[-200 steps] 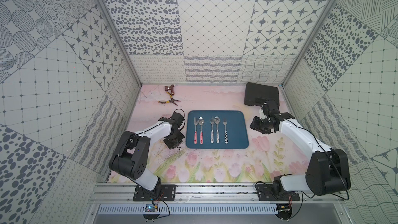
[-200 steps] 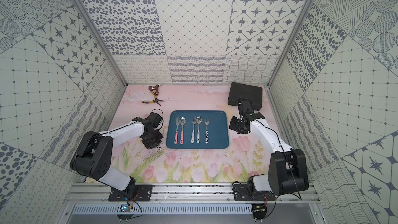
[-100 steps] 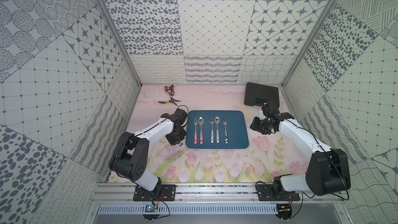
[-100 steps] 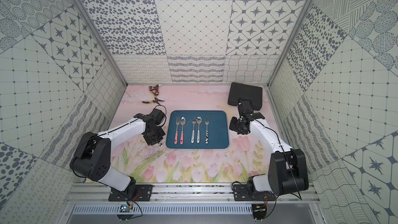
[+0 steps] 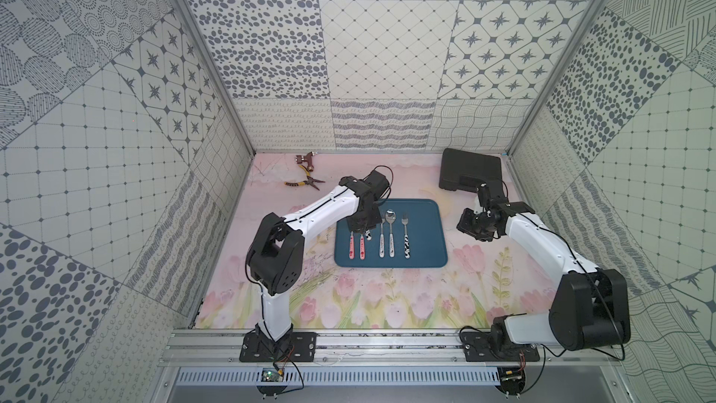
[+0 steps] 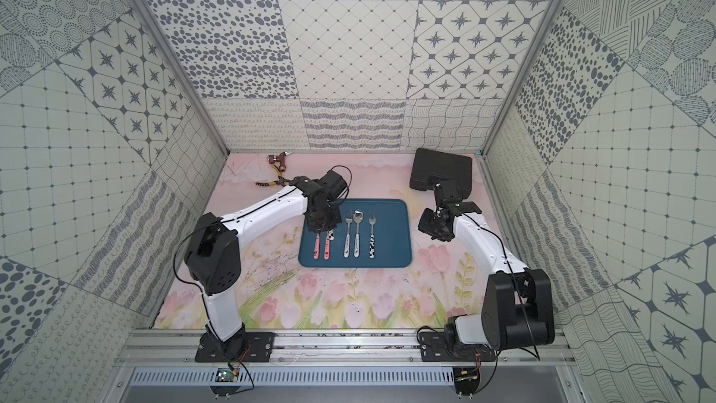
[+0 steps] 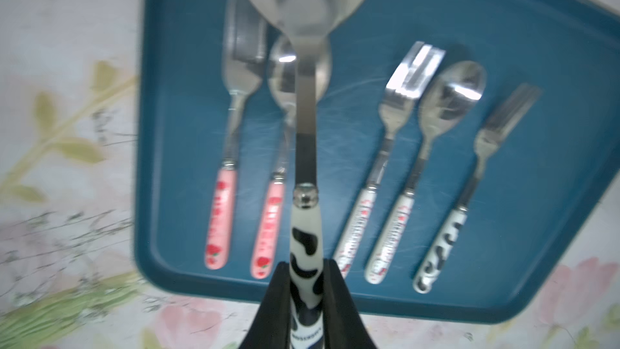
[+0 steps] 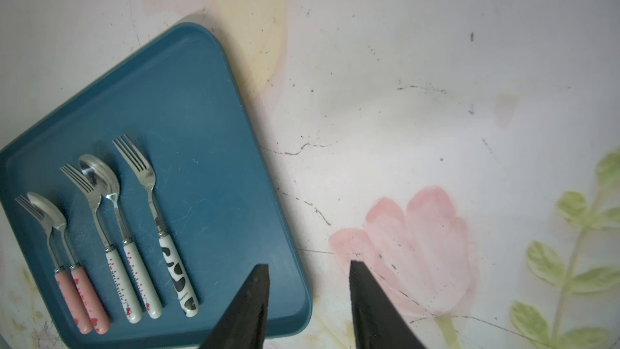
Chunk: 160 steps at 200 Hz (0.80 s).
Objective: Set the spoon and fork side by side
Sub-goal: Place the spoon on the tray.
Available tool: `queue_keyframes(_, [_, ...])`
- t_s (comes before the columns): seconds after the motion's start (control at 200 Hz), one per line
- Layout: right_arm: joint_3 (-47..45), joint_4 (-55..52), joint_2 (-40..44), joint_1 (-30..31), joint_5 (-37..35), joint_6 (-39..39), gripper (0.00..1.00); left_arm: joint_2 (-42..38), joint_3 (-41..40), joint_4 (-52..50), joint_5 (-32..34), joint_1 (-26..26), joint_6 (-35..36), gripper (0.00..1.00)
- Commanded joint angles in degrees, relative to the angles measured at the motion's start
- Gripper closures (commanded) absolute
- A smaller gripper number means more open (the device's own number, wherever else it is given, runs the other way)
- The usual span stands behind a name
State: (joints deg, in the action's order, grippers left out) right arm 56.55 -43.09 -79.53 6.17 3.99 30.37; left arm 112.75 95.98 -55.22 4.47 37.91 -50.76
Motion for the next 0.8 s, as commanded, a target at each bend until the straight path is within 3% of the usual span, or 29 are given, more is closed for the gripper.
queue_keyframes(0.0, [1.45, 0.38, 0.73, -1.23, -0.29, 0.89, 0.56, 11.7, 17.32, -10.75, -4.33, 6.47, 7.41, 0.9])
queue_keyframes(0.135, [0.66, 0.51, 1.34, -1.74, 0.17, 0.88, 0.56, 20.31, 30.71, -15.71, -5.79, 10.18, 8.79, 0.9])
queue_keyframes(0.305, [-0.39, 1.02, 2.14, -2.04, 0.91, 0.89, 0.56, 27.18, 41.2, -19.82, -8.14, 12.34, 7.63, 0.9])
queue_keyframes(0.796, [-1.62, 2.14, 2.31, -2.13, 3.83, 0.89, 0.56, 32.21, 42.99, -21.91, -9.8, 14.44, -1.63, 0.91])
